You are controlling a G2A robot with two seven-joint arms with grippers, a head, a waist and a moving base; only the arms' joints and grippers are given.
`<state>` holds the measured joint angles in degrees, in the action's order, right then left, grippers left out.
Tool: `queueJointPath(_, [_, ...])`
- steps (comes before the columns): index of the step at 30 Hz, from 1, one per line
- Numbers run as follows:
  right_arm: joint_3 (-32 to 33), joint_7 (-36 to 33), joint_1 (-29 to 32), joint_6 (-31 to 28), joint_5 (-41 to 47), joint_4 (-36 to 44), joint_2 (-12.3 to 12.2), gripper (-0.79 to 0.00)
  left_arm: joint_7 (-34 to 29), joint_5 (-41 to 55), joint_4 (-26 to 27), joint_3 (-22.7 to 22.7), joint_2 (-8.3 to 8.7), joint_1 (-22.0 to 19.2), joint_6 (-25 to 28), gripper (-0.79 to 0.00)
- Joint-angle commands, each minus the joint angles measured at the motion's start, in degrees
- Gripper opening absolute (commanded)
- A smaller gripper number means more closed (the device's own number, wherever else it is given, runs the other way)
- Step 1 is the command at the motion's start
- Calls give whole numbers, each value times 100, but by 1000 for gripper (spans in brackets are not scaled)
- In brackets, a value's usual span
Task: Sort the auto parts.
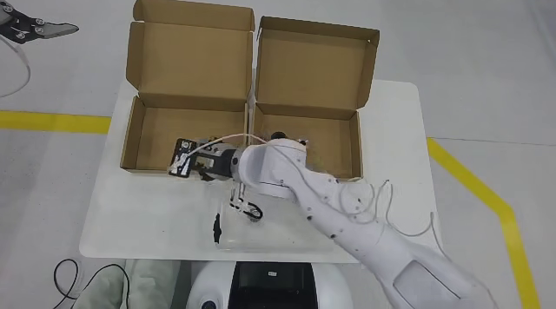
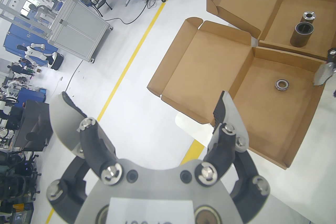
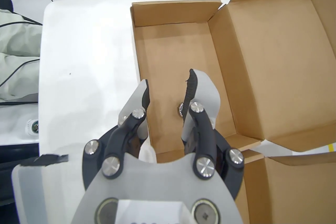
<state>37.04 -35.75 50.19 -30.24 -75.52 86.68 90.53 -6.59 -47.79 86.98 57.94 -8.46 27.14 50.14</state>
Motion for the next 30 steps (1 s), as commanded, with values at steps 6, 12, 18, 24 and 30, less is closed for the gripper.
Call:
queueJointPath(6, [686,-272,1272,-848,-521,1407,-471,-526,0,0,0,0,0,0,0,0])
queueJointPath(12, [1088,-62,2121,-1594,-1060,2028,-781,-536,0,0,0,0,0,0,0,0])
queueJointPath(18, [1393,232,2719,-1951,-1421,2223,-997,-523,0,0,0,0,0,0,0,0])
queueJointPath(24, [1465,239,2944,-1926,-1656,1980,-1103,-502,0,0,0,0,0,0,0,0])
queueJointPath(30, [1337,63,2865,-1712,-1685,1612,-1116,-468,0,0,0,0,0,0,0,0])
